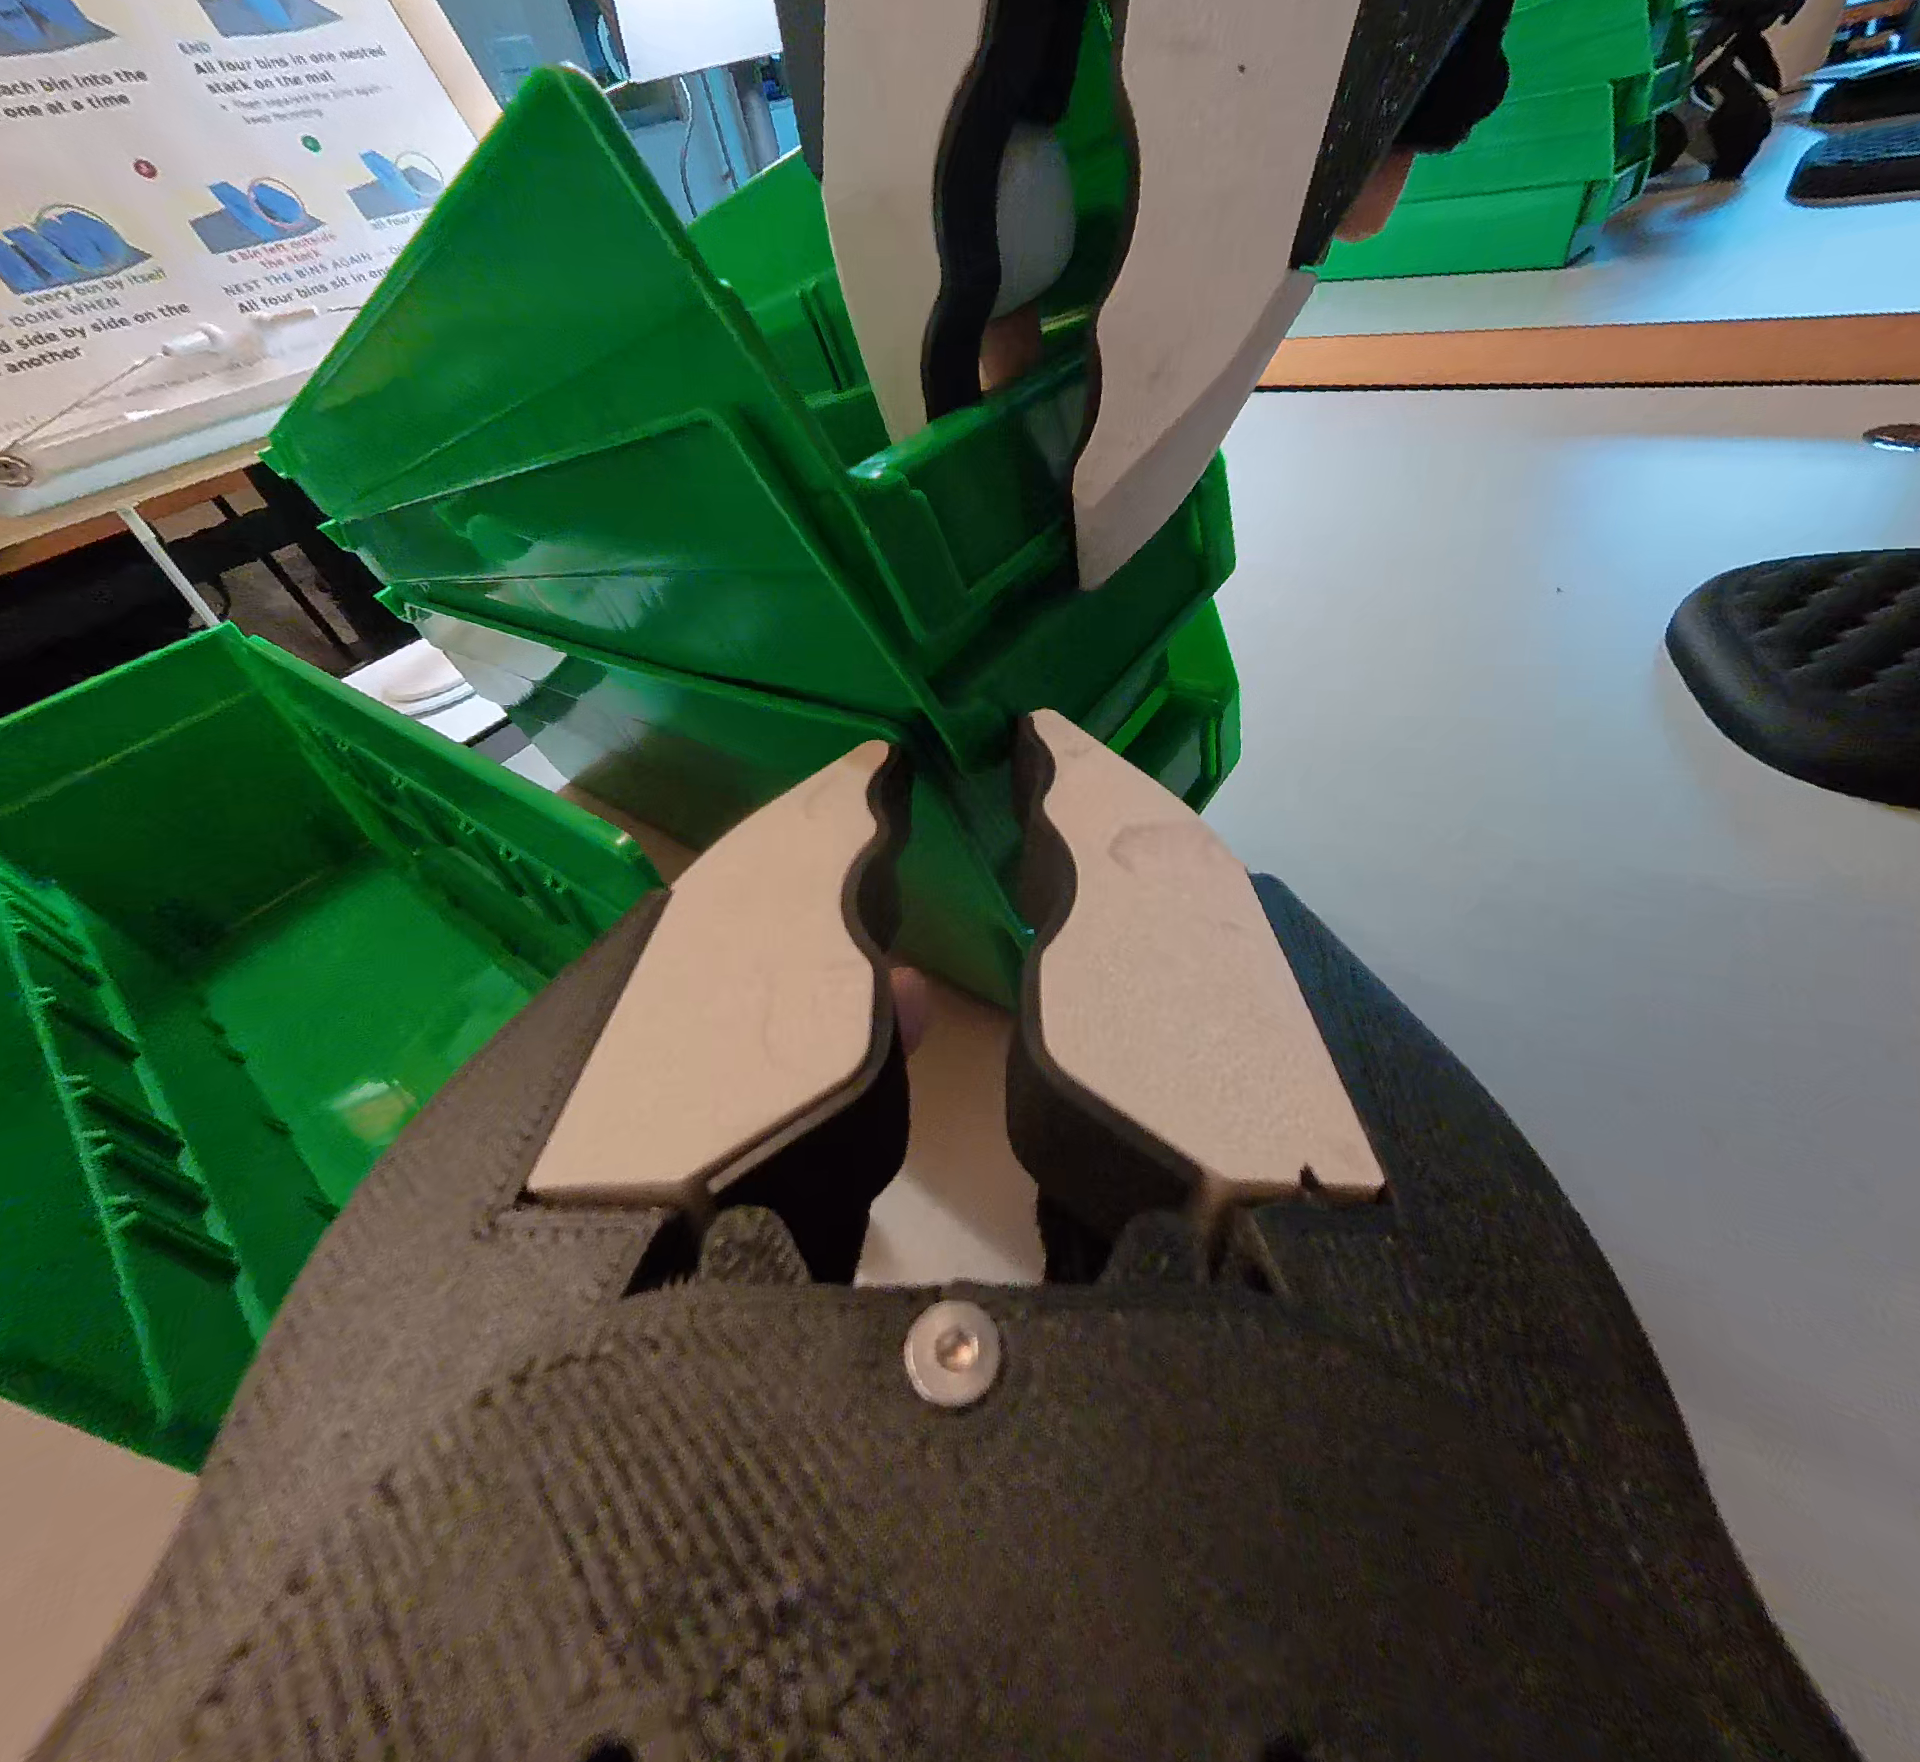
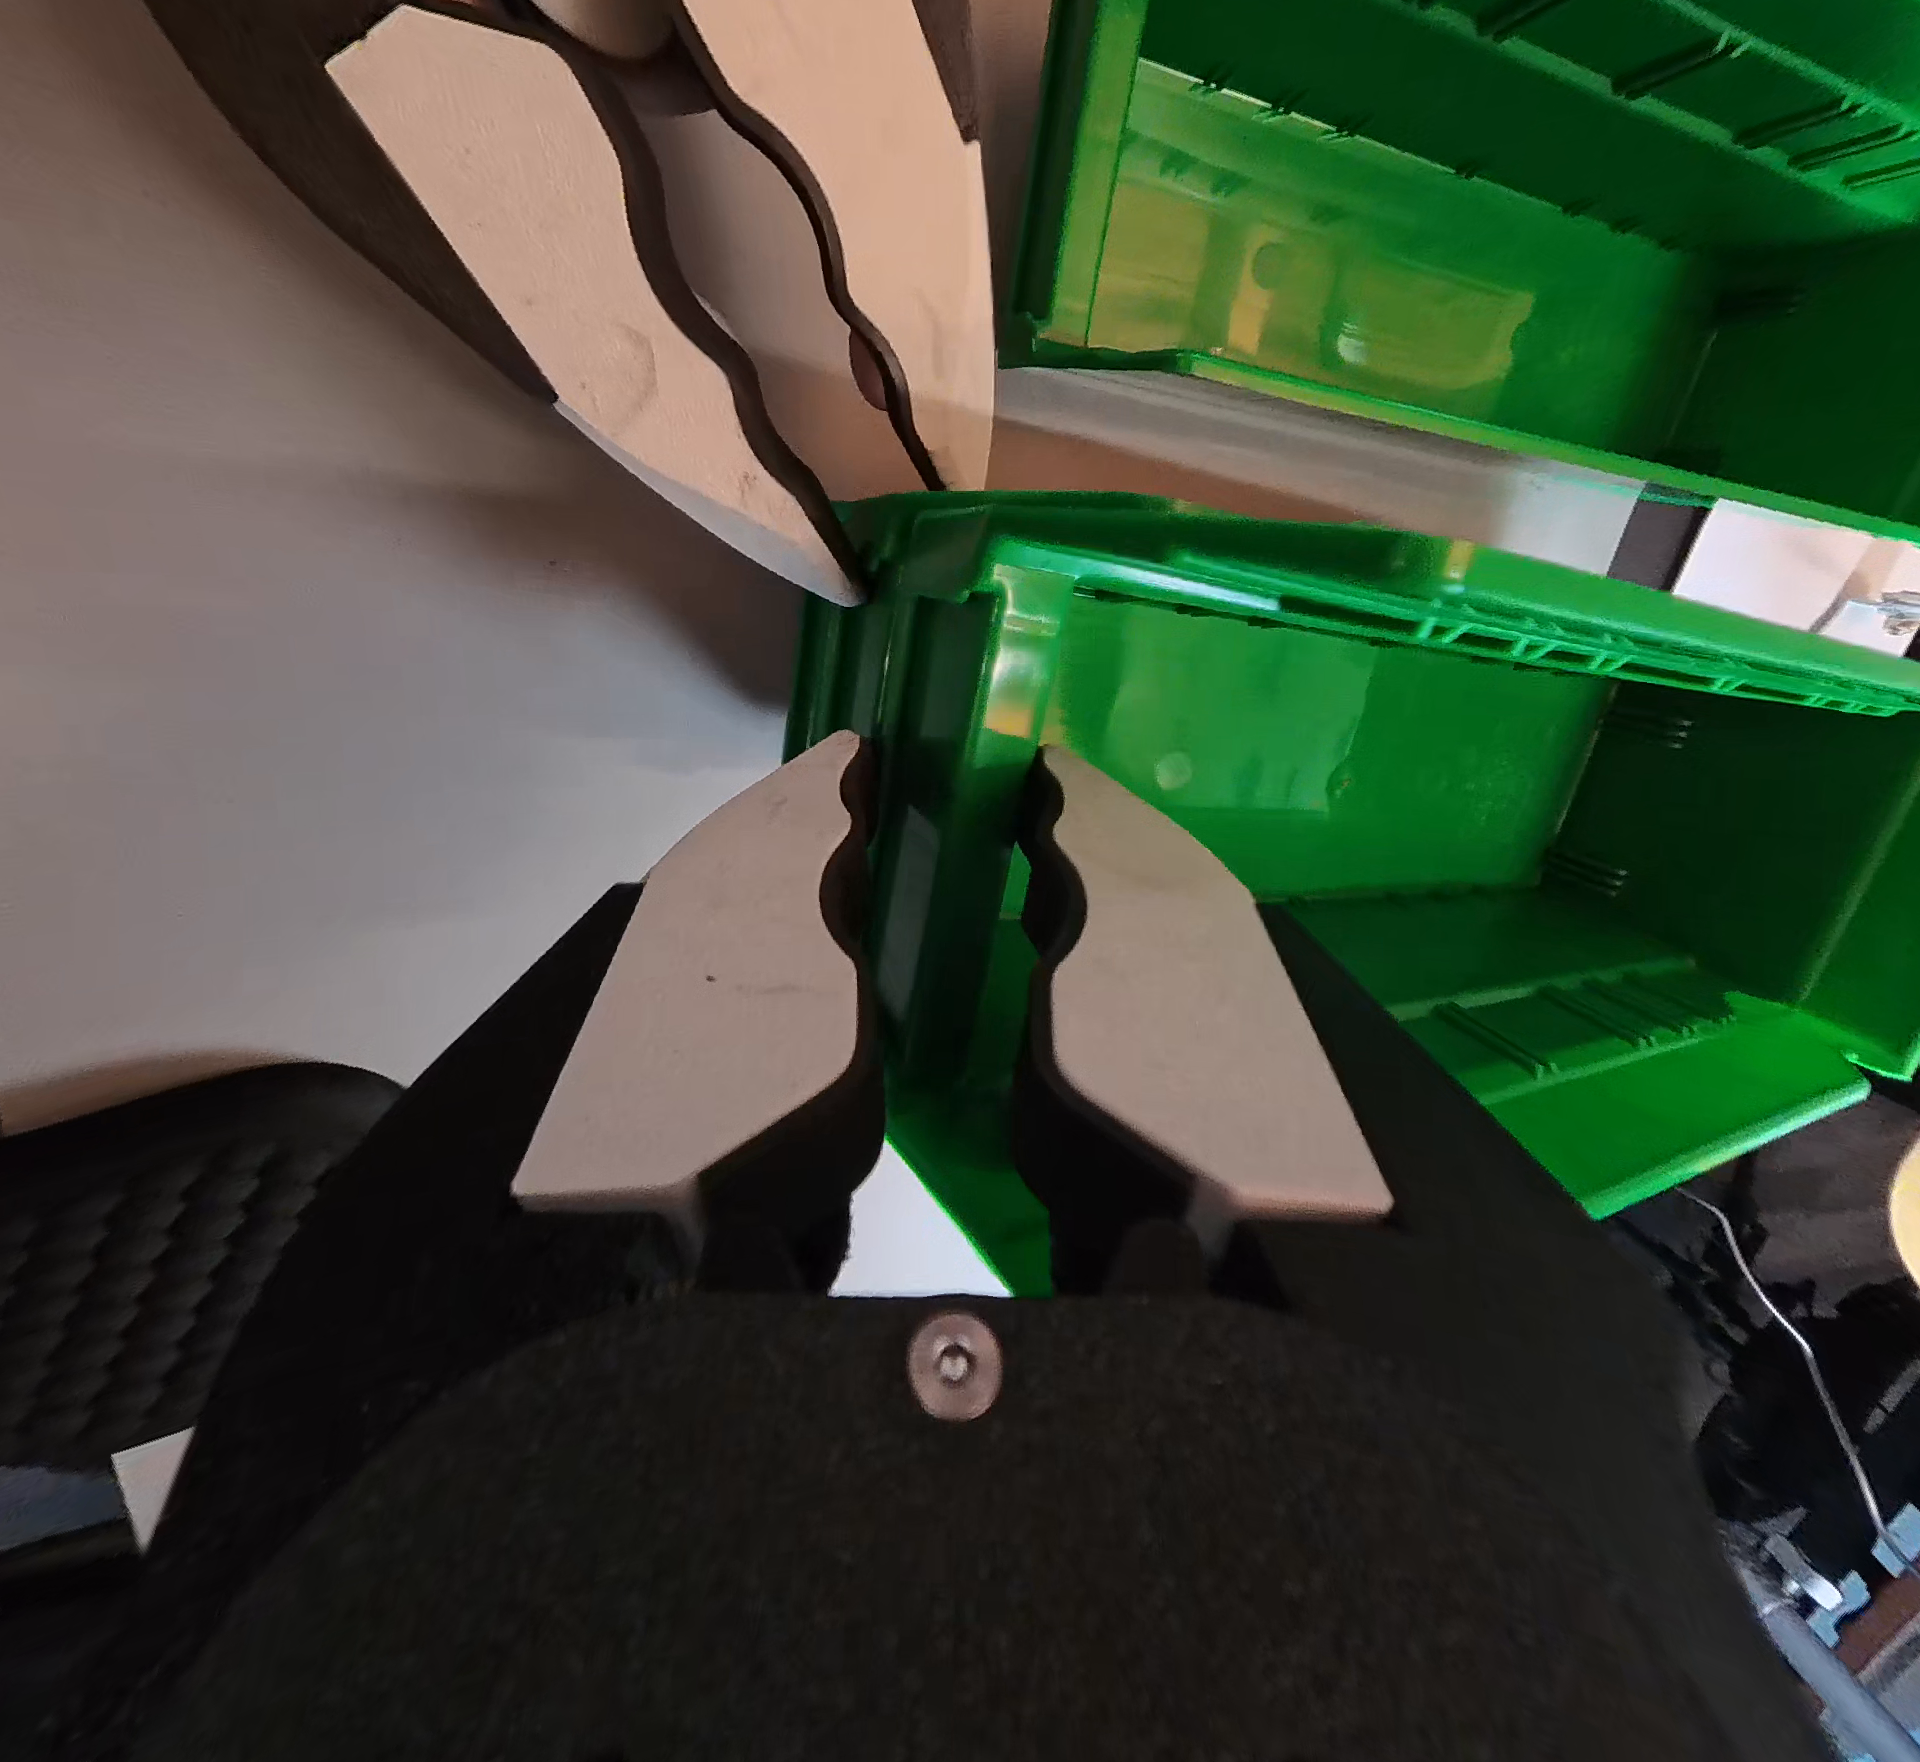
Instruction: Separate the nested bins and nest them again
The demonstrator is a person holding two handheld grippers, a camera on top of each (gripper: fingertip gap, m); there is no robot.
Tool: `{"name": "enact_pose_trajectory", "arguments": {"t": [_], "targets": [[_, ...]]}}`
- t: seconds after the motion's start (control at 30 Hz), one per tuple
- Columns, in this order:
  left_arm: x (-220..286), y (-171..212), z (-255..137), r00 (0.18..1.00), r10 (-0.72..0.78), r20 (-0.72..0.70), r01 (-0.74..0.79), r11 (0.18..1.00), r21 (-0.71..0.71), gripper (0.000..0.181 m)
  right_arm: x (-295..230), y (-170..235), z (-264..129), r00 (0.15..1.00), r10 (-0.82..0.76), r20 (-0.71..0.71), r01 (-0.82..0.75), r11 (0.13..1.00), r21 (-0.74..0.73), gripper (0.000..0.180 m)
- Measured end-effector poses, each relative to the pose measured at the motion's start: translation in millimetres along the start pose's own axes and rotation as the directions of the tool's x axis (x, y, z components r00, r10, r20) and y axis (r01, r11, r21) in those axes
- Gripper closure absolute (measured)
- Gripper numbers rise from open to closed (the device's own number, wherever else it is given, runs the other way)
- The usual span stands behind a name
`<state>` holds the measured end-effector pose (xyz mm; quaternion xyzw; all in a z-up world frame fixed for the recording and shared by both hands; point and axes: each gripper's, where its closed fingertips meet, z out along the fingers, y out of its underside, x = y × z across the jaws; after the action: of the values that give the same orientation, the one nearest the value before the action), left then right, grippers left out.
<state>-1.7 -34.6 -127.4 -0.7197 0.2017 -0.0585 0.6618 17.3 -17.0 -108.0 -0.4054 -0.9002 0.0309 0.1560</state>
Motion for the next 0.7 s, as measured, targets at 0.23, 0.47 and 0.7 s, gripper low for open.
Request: {"name": "enact_pose_trajectory", "arguments": {"t": [0.23,0.47,0.7], "targets": [[-1.8,-0.2,0.4,1.0,-0.012,-0.003,0.012,1.0,0.005,0.161,2.3,-0.4,-0.8,1.0,0.002,-0.005,-0.002,1.0,0.022,0.153],[-3.7,0.6,1.7,0.999,-0.053,-0.01,0.053,0.999,0.005,0.162,6.3,-1.3,-1.6,1.0,-0.008,-0.012,0.009,1.0,0.021,0.153],[-2.4,6.5,3.0,0.998,-0.061,-0.033,0.061,0.998,-0.021,0.162,4.2,0.8,5.0,0.999,-0.006,-0.037,0.007,1.0,0.006,0.152]]}}
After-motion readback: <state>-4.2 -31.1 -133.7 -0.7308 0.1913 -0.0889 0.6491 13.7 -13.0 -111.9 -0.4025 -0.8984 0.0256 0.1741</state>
